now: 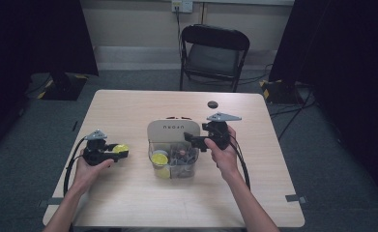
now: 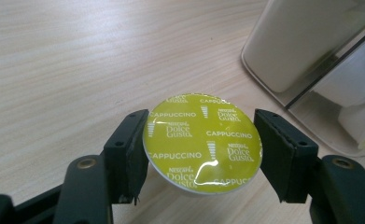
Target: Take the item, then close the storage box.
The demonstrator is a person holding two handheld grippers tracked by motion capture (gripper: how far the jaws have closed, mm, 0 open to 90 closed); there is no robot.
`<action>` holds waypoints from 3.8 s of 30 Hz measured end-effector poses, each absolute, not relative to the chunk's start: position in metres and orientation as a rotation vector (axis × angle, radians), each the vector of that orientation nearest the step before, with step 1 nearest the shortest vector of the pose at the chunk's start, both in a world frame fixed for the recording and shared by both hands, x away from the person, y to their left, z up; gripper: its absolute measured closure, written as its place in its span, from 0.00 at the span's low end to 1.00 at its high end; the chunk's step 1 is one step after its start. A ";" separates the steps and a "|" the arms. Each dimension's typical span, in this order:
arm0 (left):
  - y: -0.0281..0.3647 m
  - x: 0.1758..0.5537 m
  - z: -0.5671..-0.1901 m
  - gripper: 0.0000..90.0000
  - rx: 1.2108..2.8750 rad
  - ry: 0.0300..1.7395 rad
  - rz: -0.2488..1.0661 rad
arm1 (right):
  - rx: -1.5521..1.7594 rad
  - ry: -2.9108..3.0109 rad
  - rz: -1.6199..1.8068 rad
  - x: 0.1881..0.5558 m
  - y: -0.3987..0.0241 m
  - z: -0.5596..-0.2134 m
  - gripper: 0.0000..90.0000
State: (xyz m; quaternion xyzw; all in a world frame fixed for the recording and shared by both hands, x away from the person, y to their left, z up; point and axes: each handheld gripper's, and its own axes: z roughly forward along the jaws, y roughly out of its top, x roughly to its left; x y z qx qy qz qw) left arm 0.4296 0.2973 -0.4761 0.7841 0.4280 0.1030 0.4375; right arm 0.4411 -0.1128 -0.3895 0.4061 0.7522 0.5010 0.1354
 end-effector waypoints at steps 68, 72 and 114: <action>0.255 0.368 -0.495 0.31 2.141 0.903 0.295 | 1.183 2.204 1.539 0.444 -0.114 -0.389 0.20; 0.249 0.366 -0.498 0.29 2.155 0.892 0.334 | 1.173 2.196 1.548 0.442 -0.114 -0.386 0.27; 0.247 0.368 -0.502 0.20 2.155 0.914 0.400 | 1.037 2.274 1.590 0.409 -0.115 -0.376 0.44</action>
